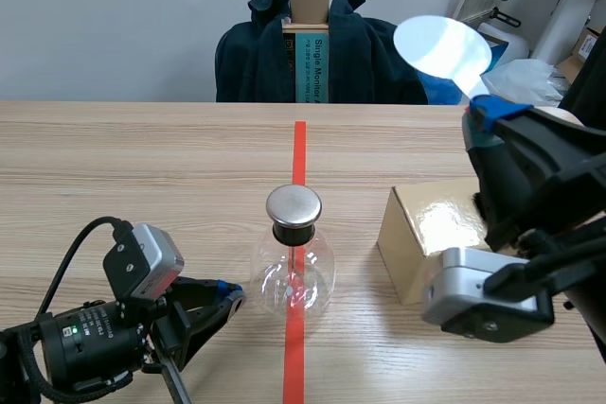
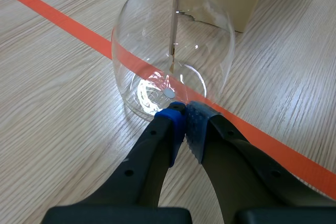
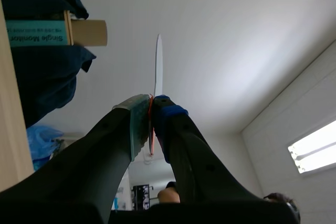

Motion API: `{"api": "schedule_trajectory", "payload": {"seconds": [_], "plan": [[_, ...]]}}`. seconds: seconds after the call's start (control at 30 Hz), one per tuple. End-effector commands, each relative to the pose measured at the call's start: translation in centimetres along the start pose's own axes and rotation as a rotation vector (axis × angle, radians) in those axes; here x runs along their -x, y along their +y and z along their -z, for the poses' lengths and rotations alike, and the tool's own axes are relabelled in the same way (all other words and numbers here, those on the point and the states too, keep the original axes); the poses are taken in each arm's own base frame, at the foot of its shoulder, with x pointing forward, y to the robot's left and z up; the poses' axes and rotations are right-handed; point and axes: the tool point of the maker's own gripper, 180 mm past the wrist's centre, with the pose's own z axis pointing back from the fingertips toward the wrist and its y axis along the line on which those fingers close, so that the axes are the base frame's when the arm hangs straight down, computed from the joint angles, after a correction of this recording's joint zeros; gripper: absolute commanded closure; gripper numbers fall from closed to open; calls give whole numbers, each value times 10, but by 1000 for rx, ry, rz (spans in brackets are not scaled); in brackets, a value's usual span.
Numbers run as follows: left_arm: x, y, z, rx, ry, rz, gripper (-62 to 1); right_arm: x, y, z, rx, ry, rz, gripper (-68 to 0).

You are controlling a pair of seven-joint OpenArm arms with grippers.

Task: Do the electroscope experiment.
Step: 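Put the plate down on the right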

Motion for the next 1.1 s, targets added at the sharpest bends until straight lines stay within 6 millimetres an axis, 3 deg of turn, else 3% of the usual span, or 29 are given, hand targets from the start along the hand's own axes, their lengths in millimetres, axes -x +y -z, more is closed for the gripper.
{"api": "schedule_trajectory", "payload": {"seconds": [0.0, 0.17, 0.47, 0.6, 0.8, 0.87, 1.07], "plan": [[-10, 5, -1, -16, -37, 3, -30, 7, -8, -3, 47, 21, -12, -6], [-16, 3, -11, -33, -48, 8, -30, 11, 17, -17, -35, 45, -5, -6], [-41, -17, -48, -13, -59, 77, -40, 18, 70, -37, -160, 82, 6, -7], [-55, -31, -63, 2, -70, 96, -193, 22, 82, -37, -174, 95, 8, -7], [-82, -56, -83, 36, -103, 86, -564, 28, 99, -38, -202, 114, 8, -7], [-92, -59, -88, 28, -116, 88, -618, 28, 104, -38, -213, 114, 12, -7], [-114, -65, -98, 12, -142, 106, -623, 30, 117, -40, -238, 126, 16, -7]]}}
